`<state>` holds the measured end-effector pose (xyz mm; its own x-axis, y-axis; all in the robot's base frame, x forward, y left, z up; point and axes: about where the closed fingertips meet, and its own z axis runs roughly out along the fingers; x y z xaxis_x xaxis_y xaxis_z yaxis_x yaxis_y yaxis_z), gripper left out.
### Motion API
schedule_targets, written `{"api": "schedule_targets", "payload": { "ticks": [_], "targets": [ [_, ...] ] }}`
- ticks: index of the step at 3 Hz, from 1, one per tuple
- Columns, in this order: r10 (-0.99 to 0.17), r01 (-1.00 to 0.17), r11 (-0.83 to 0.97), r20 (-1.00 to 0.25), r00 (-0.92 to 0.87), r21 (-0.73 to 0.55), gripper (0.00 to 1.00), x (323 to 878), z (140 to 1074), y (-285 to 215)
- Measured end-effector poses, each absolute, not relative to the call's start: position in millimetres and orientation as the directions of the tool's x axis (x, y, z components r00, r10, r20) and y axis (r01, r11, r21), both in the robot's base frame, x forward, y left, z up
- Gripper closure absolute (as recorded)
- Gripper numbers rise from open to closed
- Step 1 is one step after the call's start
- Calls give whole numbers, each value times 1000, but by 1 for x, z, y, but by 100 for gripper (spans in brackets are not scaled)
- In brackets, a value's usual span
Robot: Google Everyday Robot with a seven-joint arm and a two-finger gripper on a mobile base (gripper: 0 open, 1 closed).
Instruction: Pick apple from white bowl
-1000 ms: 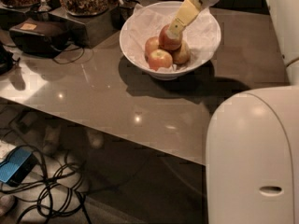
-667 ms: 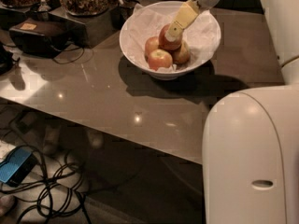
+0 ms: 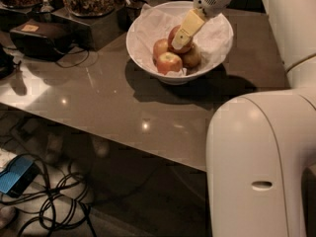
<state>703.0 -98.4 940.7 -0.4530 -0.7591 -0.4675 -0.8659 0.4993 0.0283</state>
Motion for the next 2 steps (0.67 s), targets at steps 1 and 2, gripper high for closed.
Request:
{"api": "schedule_targets", "payload": {
  "ticks": [1, 2],
  "targets": [
    [-762, -866, 498, -454, -461, 45, 11, 707, 928, -96],
    [-764, -867, 495, -446, -466, 57, 30, 710, 919, -95]
  ]
}}
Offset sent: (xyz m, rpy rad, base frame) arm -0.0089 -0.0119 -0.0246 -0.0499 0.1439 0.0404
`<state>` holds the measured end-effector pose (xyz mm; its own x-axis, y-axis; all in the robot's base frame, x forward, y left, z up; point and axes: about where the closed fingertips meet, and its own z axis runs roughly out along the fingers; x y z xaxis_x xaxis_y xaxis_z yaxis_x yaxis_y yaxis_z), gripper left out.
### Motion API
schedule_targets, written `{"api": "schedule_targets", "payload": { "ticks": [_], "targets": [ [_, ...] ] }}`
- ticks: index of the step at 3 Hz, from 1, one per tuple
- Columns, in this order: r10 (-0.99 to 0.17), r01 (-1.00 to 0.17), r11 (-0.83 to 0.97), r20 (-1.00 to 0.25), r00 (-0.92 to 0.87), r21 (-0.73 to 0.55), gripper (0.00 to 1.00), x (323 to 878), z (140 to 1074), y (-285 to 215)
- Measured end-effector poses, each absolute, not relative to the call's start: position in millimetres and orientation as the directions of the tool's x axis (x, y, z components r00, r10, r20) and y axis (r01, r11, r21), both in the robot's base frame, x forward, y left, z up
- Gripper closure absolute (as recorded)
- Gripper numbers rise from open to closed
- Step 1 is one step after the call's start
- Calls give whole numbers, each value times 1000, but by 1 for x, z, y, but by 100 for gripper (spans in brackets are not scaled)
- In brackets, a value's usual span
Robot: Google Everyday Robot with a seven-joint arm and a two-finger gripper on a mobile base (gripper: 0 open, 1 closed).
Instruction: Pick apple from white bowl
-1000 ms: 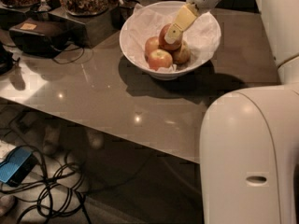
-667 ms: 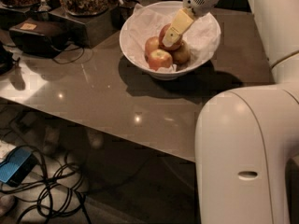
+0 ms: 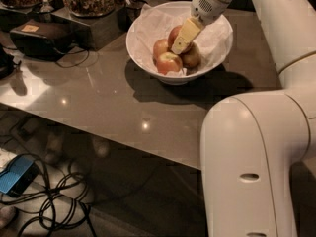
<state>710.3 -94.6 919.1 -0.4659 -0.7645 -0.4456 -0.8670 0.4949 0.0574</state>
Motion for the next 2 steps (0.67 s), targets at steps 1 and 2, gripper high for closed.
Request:
{"api": "schedule_targets", "payload": {
  "ticks": [1, 2],
  "targets": [
    [-764, -867, 495, -445, -466, 58, 53, 710, 919, -95],
    [-764, -867, 495, -446, -466, 58, 75, 710, 919, -95]
  ]
}}
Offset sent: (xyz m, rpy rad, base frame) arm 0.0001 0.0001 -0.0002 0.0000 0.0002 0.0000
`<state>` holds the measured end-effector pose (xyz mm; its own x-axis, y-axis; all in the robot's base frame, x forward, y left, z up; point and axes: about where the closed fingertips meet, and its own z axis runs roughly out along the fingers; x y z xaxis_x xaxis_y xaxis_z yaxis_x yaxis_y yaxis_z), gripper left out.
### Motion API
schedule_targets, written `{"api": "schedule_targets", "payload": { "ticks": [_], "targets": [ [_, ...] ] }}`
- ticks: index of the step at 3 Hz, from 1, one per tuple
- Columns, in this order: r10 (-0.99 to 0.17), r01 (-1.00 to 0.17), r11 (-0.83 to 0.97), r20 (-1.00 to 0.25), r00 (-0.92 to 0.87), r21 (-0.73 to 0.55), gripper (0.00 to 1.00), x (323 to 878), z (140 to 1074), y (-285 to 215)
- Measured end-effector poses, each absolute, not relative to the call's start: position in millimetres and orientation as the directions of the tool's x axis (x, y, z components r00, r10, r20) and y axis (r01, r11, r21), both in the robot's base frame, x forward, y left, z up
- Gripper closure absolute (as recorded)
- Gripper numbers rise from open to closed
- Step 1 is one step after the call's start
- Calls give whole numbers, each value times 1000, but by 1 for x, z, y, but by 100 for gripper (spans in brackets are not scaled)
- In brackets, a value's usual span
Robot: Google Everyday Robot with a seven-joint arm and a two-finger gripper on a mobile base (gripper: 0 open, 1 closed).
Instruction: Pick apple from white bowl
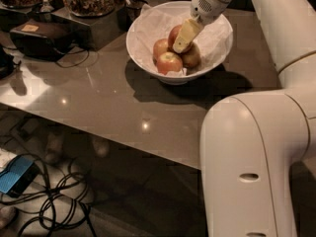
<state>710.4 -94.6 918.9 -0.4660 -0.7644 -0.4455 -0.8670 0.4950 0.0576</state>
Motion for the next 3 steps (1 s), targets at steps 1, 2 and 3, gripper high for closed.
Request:
{"api": "schedule_targets", "payload": {
  "ticks": [1, 2, 3],
  "targets": [
    [-764, -867, 495, -446, -466, 58, 98, 710, 919, -95],
    [-756, -865, 501, -468, -458, 37, 100, 719, 920, -90],
    [-755, -862, 506, -479, -447, 8, 100, 718, 934, -85]
  ]
}}
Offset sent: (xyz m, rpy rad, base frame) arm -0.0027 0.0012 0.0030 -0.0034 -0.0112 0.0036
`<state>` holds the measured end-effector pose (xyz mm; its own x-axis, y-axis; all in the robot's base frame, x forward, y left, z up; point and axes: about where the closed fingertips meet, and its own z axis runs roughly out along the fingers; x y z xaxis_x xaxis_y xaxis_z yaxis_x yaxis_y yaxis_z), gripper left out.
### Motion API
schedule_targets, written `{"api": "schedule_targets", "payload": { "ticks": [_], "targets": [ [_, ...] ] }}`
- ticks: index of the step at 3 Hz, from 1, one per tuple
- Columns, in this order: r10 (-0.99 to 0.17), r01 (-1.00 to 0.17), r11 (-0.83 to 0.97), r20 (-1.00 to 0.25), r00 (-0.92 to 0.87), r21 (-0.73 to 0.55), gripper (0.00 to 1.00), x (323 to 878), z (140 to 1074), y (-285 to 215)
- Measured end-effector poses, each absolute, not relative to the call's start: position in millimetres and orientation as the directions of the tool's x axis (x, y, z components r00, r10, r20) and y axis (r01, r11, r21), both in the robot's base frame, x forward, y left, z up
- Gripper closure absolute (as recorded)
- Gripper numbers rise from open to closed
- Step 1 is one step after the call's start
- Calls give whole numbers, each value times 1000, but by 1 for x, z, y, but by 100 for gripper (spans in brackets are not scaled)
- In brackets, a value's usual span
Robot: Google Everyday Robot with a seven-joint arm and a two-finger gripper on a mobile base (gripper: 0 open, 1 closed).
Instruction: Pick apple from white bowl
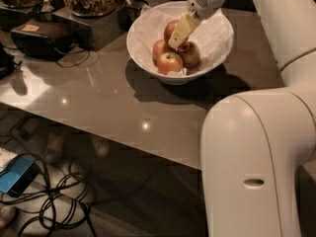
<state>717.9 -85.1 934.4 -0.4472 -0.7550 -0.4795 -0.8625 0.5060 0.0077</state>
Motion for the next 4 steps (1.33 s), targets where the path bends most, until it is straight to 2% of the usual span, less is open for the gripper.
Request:
{"api": "schedule_targets", "payload": {
  "ticks": [2, 4],
  "targets": [
    [-757, -859, 512, -480, -443, -13, 100, 708, 954, -81],
    [-789, -896, 441, -494, -365, -43, 100, 685, 987, -57]
  ]
}}
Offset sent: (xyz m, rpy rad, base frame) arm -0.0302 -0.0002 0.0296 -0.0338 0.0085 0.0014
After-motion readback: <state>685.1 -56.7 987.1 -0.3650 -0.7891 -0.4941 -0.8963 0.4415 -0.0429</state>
